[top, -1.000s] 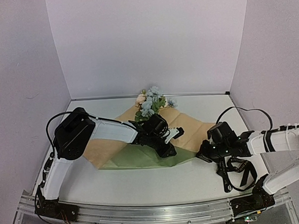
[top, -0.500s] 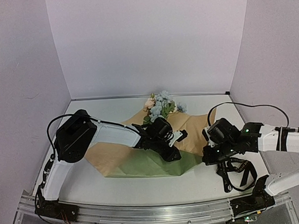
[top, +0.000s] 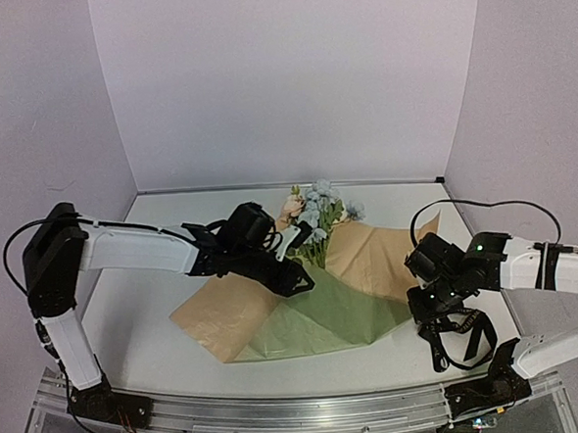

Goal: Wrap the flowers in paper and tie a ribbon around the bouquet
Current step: Fold the one-fourth-folded wrapping paper at the center of the board.

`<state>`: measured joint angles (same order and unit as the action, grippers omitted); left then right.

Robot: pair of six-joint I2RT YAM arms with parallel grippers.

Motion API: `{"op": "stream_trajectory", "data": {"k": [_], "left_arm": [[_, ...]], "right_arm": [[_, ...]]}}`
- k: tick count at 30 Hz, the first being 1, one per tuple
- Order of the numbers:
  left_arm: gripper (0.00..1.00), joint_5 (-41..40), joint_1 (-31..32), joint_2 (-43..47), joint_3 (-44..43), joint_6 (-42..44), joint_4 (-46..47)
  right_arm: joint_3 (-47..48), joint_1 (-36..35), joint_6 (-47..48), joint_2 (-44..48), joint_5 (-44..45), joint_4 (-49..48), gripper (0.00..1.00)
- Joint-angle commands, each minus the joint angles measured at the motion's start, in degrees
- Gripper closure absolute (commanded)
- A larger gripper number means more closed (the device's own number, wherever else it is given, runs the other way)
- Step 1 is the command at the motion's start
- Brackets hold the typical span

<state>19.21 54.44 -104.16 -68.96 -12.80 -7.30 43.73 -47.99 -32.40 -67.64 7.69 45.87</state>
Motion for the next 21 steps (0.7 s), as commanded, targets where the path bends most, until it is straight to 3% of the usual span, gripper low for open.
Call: {"op": "stream_trajectory", "data": {"k": [1, 6, 12, 17, 21], "left_arm": [[0.57, -1.4, -0.9, 7.6, 9.8, -3.8, -2.6], [0.47, 3.1, -2.8, 11.1, 17.1, -4.6, -1.6], [0.45, 6.2, -3.5, 6.7, 14.7, -3.7, -1.5], [0.52, 9.7, -3.7, 4.2, 13.6, -3.9, 0.4], [0.66, 11.6, -3.7, 2.3, 12.6, -4.0, 0.8]], "right_arm": [[2.3, -0.3, 1.1, 1.0, 3.0, 2.3, 1.00], [2.4, -0.3, 1.5, 0.9, 3.2, 2.5, 1.00], [1.9, -0.3, 1.9, 1.3, 4.1, 2.5, 1.00], [2.0, -0.3, 2.2, 1.6, 4.2, 2.5, 1.00], [2.0, -0.3, 2.5, 2.0, 4.1, 2.6, 1.00]]}}
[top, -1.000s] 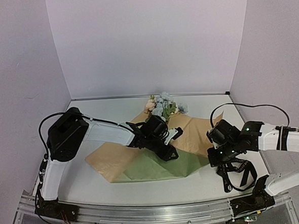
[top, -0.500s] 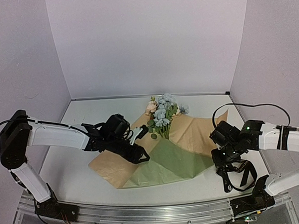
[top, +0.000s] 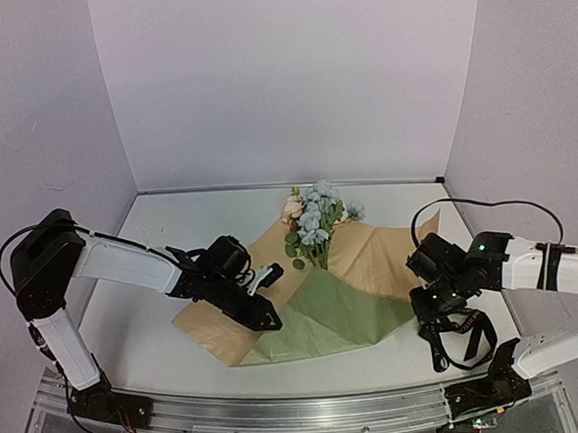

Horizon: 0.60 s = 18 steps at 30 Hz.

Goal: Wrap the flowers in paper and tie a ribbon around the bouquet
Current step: Fold the one-fourth-folded wrapping paper at the center of the board.

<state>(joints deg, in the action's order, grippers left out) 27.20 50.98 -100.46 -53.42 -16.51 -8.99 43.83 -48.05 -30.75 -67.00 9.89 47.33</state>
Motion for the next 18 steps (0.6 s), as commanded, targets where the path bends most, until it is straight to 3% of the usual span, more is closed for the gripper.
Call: {"op": "stream_trajectory", "data": {"k": [1, 7, 13, 18], "left_arm": [[0.69, 4.0, -0.3, -1.6, -3.1, -0.5, 2.8], [0.91, 5.2, -0.6, -4.1, -4.4, -1.5, 4.2], [0.97, 4.5, -1.5, -5.7, -6.0, -2.6, 4.0], [1.00, 3.8, -1.8, -6.8, -7.5, -2.6, 3.2]], "right_arm": [[2.0, -0.3, 1.0, 1.4, 1.8, 1.1, 1.00], [4.2, -2.2, 3.6, 0.1, 2.1, 1.4, 1.00], [9.7, -6.2, 7.7, -3.8, 2.7, 1.4, 1.00], [12.8, -7.7, 9.2, -8.5, -3.8, -1.7, 1.00]]}}
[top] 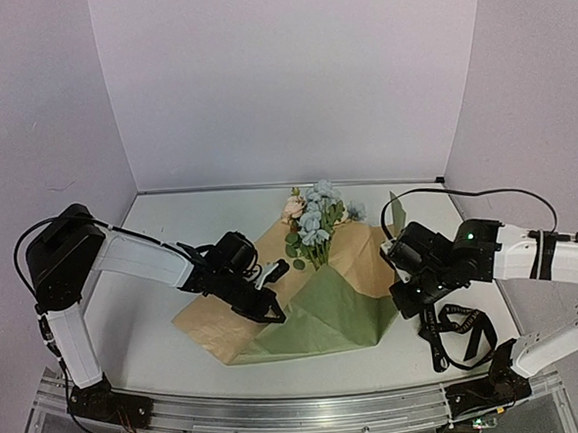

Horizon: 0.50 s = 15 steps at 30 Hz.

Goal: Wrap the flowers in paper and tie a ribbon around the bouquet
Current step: Fold the one-fourth-folded wrapping paper at the center of the board.

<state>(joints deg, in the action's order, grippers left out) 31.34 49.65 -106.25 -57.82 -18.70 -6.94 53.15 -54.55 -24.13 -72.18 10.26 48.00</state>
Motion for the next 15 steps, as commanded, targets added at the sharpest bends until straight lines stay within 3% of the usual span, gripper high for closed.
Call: {"op": "stream_trajectory", "data": {"k": [1, 15], "left_arm": [[1.00, -0.5, -0.6, -1.2, -3.3, -0.4, 1.1], [1.00, -1.0, -0.6, -2.9, -4.5, -0.2, 0.0]], "right_arm": [[3.7, -1.2, 2.7, -4.2, -5.9, -3.4, 1.00], [10.4, -1.2, -4.7, -19.3, -20.0, -17.5, 1.00]]}}
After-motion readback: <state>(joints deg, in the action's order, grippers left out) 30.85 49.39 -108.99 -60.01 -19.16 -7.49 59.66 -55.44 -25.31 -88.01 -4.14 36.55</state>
